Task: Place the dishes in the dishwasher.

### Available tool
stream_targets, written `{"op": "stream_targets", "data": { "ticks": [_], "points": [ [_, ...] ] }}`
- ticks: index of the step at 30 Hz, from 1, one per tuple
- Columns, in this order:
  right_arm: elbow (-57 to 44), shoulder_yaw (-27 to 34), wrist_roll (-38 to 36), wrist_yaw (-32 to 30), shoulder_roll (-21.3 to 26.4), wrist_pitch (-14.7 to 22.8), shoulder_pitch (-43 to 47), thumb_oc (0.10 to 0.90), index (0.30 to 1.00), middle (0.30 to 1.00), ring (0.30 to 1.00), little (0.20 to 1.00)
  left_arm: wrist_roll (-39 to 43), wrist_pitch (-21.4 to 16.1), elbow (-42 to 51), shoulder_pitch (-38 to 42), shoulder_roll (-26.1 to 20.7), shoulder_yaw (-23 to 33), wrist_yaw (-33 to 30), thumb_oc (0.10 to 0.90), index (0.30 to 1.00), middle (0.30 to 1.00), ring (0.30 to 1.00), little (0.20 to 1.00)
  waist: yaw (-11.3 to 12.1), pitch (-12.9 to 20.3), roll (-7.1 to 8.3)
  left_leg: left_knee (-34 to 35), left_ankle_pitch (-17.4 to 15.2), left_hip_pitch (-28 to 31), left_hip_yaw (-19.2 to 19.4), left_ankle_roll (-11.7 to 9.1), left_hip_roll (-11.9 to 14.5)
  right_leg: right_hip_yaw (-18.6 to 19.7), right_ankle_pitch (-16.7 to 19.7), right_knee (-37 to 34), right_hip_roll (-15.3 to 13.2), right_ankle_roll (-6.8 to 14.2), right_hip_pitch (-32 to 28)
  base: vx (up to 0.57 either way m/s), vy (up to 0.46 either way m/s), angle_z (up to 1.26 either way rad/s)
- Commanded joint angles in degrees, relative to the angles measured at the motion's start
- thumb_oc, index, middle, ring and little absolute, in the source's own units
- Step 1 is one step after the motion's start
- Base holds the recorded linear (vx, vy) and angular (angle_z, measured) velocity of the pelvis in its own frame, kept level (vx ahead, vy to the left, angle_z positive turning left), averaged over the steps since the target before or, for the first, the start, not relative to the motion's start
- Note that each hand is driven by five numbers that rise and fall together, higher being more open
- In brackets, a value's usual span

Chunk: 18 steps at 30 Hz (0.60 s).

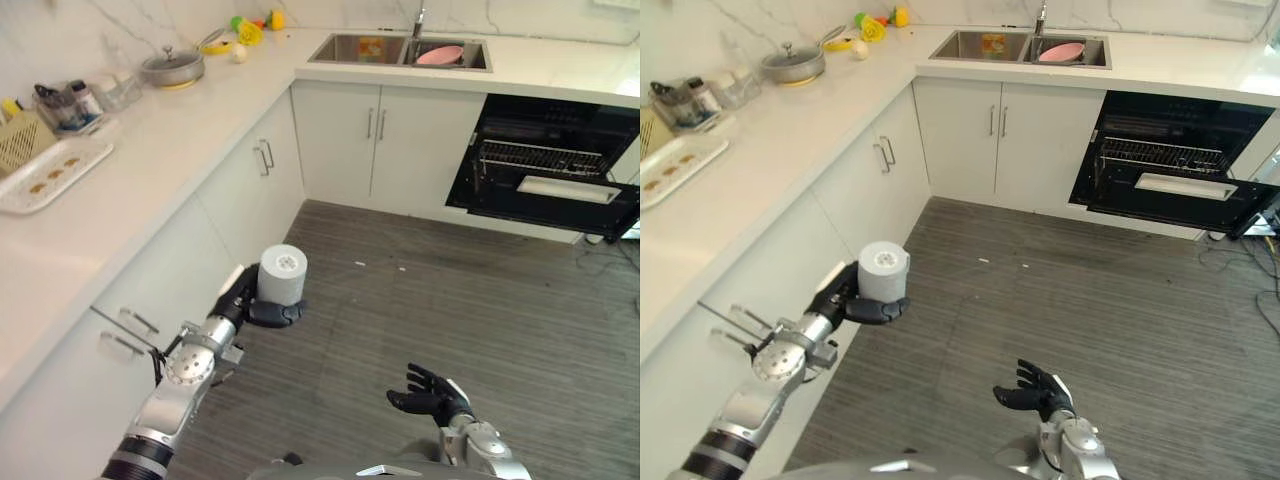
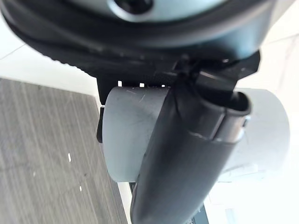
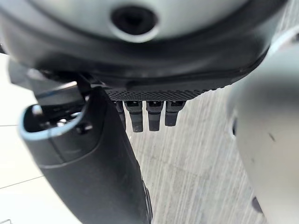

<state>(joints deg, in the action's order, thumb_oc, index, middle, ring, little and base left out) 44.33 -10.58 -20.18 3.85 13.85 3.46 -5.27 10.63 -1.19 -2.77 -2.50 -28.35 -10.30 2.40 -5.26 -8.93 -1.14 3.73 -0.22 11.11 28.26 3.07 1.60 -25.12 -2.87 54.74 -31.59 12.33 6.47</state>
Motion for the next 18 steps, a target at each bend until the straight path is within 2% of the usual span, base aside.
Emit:
{"op": "stream_targets", "data": {
  "ticks": [1, 2, 4, 5, 6, 7, 8, 9, 10, 11, 12, 13, 14, 15, 16, 17, 18],
  "points": [
    [-6.3, 1.0, 0.9, 1.2, 2.5, 4.5, 6.4, 0.800, 0.900, 0.900, 0.900, 0.900, -0.1, -7.0, 6.8, 2.5, 0.5, 2.5, -0.4, 0.400, 0.300, 0.300, 0.300, 0.300, 0.0, 2.3, -1.96, -0.2, -1.8, 0.7, 0.2, -2.4, -2.5, -14.1, 6.4, -19.4, 6.1, 0.5, -3.6, 0.44, -0.102, -0.37],
    [-6.8, 0.9, 0.9, 1.4, 2.6, 4.6, 6.7, 0.800, 0.900, 0.900, 0.900, 0.900, -0.2, -7.0, 7.1, 2.5, 0.3, 3.1, -0.3, 0.400, 0.300, 0.300, 0.300, 0.300, -0.1, 2.7, -2.25, 0.2, -2.3, 1.8, 0.3, -3.1, -2.5, -18.5, 6.2, -28.8, 8.2, -0.5, -2.3, 0.52, -0.200, -0.62],
    [-8.3, 0.0, 0.8, 1.6, 2.6, 4.9, 6.6, 0.800, 0.900, 0.900, 0.900, 0.900, 0.0, -7.1, 7.0, 3.0, 0.6, 4.0, -0.2, 0.400, 0.300, 0.300, 0.300, 0.300, 0.6, 3.3, -1.00, 1.0, -3.1, 3.1, 1.2, -4.6, -3.7, -24.8, 6.4, -48.0, 11.8, -2.2, -0.6, 0.26, -0.277, -0.19],
    [-8.4, -0.1, 0.8, 1.5, 2.6, 4.9, 6.5, 0.800, 0.900, 0.900, 0.900, 0.900, 0.0, -7.2, 7.0, 3.0, 0.5, 4.0, -0.2, 0.400, 0.300, 0.300, 0.300, 0.300, 0.7, 3.5, -0.94, 0.9, -2.9, 2.9, 1.3, -4.7, -3.5, -25.0, 7.2, -49.9, 12.8, -2.6, -1.0, 0.20, -0.232, -0.05],
    [-9.5, -0.5, 0.8, 1.5, 2.6, 5.0, 6.1, 0.800, 0.900, 0.900, 0.900, 0.900, -0.1, -7.4, 6.4, 3.8, 0.9, 4.3, -0.5, 0.400, 0.300, 0.300, 0.300, 0.300, 0.9, 3.8, -0.03, 0.9, -3.8, 3.3, 1.8, -5.3, -4.1, -26.9, 8.4, -55.5, 13.4, -2.7, 0.0, 0.39, -0.258, -0.09],
    [-11.5, -0.9, 1.5, 2.0, 2.7, 5.0, 5.2, 0.800, 0.900, 0.900, 0.900, 0.900, -0.7, -7.8, 5.2, 5.3, 1.9, 4.3, -0.5, 0.400, 0.300, 0.300, 0.300, 0.300, 1.0, 4.1, 1.04, 0.7, -5.5, 4.7, 2.2, -5.7, -5.6, -28.3, 8.9, -59.0, 12.3, -2.2, 3.3, 0.39, -0.235, -0.19],
    [-11.7, -0.8, 1.6, 1.9, 2.7, 4.9, 5.1, 0.800, 0.900, 0.900, 0.900, 0.900, -0.7, -7.9, 5.0, 5.5, 2.0, 4.3, -0.5, 0.400, 0.300, 0.300, 0.300, 0.300, 1.0, 4.2, 1.07, 0.7, -5.5, 4.5, 2.2, -5.7, -5.7, -28.3, 8.9, -58.9, 12.2, -2.2, 3.5, 0.71, -0.320, -0.25],
    [-14.7, -1.0, 3.0, 1.9, 4.0, 5.1, 3.3, 0.800, 0.900, 0.900, 0.900, 0.900, -0.9, -8.0, 4.2, 6.0, 3.0, 3.6, 0.0, 0.400, 0.300, 0.300, 0.300, 0.300, 0.5, 5.0, 1.94, -2.4, -9.0, 5.0, 1.0, -5.4, -6.5, -25.8, 7.4, -59.1, 12.9, -3.1, 3.0, 0.65, -0.263, -0.41],
    [-15.9, -1.1, 3.3, 1.8, 4.5, 5.1, 2.6, 0.800, 0.900, 0.900, 0.900, 0.900, -0.9, -7.9, 3.5, 6.2, 3.8, 3.1, -0.3, 0.400, 0.300, 0.300, 0.300, 0.300, -0.1, 4.7, 2.08, -6.1, -8.9, 4.8, 0.1, -5.8, -6.1, -23.7, 7.1, -59.3, 13.9, -3.8, 2.9, 0.65, -0.279, -0.44],
    [-16.3, -1.1, 3.4, 1.8, 4.6, 4.9, 2.3, 0.800, 0.900, 0.900, 0.900, 0.900, -0.9, -8.0, 3.3, 6.3, 3.9, 2.9, -0.3, 0.400, 0.300, 0.300, 0.300, 0.300, 0.0, 4.8, 1.94, -7.1, -9.4, 4.3, 0.2, -6.0, -5.7, -23.7, 6.8, -59.3, 14.1, -4.0, 2.9, 0.47, -0.207, 0.13],
    [-17.0, -0.7, 4.3, 1.2, 5.6, 4.8, 2.2, 0.800, 0.900, 0.900, 0.900, 0.900, -0.8, -8.0, 2.8, 6.6, 5.0, 2.1, -0.7, 0.400, 0.300, 0.300, 0.300, 0.300, -0.8, 4.4, 1.92, -11.5, -8.5, 4.3, -1.1, -7.1, -5.3, -21.3, 7.0, -59.3, 16.1, -4.5, 2.4, 0.45, -0.233, 0.51],
    [-18.0, -0.7, 5.5, 0.5, 6.4, 4.6, 2.1, 0.800, 0.900, 0.900, 0.900, 0.900, -0.4, -8.1, 2.4, 6.8, 5.7, 1.7, -0.9, 0.400, 0.300, 0.300, 0.300, 0.300, -0.6, 3.9, 1.99, -19.2, -6.8, 2.8, -2.4, -8.7, -3.8, -19.8, 7.1, -59.4, 17.7, -5.0, 0.9, 0.68, -0.378, 0.74],
    [-19.1, -0.7, 6.8, -0.4, 7.2, 4.6, 2.0, 0.800, 0.900, 0.900, 0.900, 0.900, 0.7, -7.9, 1.4, 7.1, 6.3, 1.4, -1.2, 0.400, 0.300, 0.300, 0.300, 0.300, -0.1, 3.3, 2.16, -27.1, -1.7, 0.0, -2.6, -12.6, -1.0, -19.7, 7.6, -59.6, 19.1, -5.4, -1.7, 0.61, -0.403, 0.22],
    [-20.3, -0.3, 7.3, -1.1, 7.6, 4.2, 1.9, 0.800, 0.900, 0.900, 0.900, 0.900, 2.1, -7.6, 0.6, 7.2, 6.9, 1.4, -1.7, 0.400, 0.300, 0.300, 0.300, 0.300, 0.3, 2.8, 2.55, -34.0, 2.2, -1.8, -2.7, -15.8, 0.6, -19.5, 7.7, -59.6, 20.1, -6.1, -3.8, 0.79, -0.512, -0.25],
    [-23.7, 0.2, 7.8, -2.2, 9.2, 4.7, 2.7, 0.800, 0.900, 0.900, 0.900, 0.900, 3.5, -7.3, -0.6, 8.1, 7.0, 1.0, -2.7, 0.400, 0.300, 0.300, 0.300, 0.300, 0.8, 1.4, 4.54, -48.3, 8.5, -6.4, 0.5, -18.1, 3.3, -18.9, 7.4, -59.7, 20.4, -7.5, -7.2, 0.53, -0.368, -0.39],
    [-24.0, 0.3, 7.8, -2.2, 9.2, 4.5, 2.7, 0.800, 0.900, 0.900, 0.900, 0.900, 3.5, -7.4, -0.8, 8.4, 6.9, 1.0, -2.7, 0.400, 0.300, 0.300, 0.300, 0.300, 0.9, 1.1, 4.39, -49.7, 8.2, -7.1, 0.5, -18.1, 4.1, -18.8, 7.2, -59.7, 20.8, -7.9, -7.1, 0.62, -0.419, -0.27],
    [-25.9, 1.1, 8.6, -3.1, 10.6, 4.7, 3.0, 0.800, 0.900, 0.900, 0.900, 0.900, 3.8, -7.3, -0.7, 7.8, 7.2, 0.8, -3.0, 0.400, 0.300, 0.300, 0.300, 0.300, 1.4, 0.7, 5.31, -53.8, 6.9, -10.0, 4.3, -18.1, 9.3, -18.7, 4.6, -59.7, 22.0, -10.0, -9.1, 0.23, -0.203, -0.18]
  ]
}}
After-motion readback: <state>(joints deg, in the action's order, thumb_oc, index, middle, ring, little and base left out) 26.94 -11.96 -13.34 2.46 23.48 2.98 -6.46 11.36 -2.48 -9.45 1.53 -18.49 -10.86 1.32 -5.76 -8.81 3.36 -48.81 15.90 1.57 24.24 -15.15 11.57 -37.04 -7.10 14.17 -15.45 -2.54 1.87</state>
